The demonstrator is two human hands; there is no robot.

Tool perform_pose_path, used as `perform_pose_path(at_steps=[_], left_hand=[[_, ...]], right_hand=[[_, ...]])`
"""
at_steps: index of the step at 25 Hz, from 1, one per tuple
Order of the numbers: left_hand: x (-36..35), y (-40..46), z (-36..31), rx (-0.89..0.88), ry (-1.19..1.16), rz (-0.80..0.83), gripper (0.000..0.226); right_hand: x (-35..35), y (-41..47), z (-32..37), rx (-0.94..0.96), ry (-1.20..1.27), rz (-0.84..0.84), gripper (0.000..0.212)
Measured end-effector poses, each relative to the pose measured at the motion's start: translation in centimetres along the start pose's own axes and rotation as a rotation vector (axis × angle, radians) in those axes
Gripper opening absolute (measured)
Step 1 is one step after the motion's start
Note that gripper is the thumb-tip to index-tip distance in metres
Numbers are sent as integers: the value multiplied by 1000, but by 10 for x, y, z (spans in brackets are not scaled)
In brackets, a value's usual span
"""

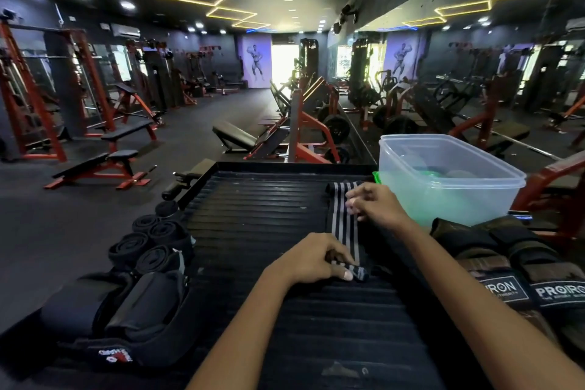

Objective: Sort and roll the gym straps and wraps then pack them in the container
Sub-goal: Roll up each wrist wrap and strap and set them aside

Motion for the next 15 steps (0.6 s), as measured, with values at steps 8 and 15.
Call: perform_pose_path(at_steps=[8, 15], left_hand=[[4, -3, 1, 9, -120, -291, 18], [3, -3, -3, -69, -306, -421, 22]], right_hand=[[-11, -53, -3, 79, 44, 381, 9], [-3, -72, -2, 165, 139, 339, 14]])
Point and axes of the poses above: each hand's wrist, its own y-axis towards the middle knuckle, its own x-axis out of the back of the hand, z = x × y, the point moved 1 cm from there along y, towards the middle knuckle, and after that the axes turned 10 degrees about z, right-handed, at the moved point
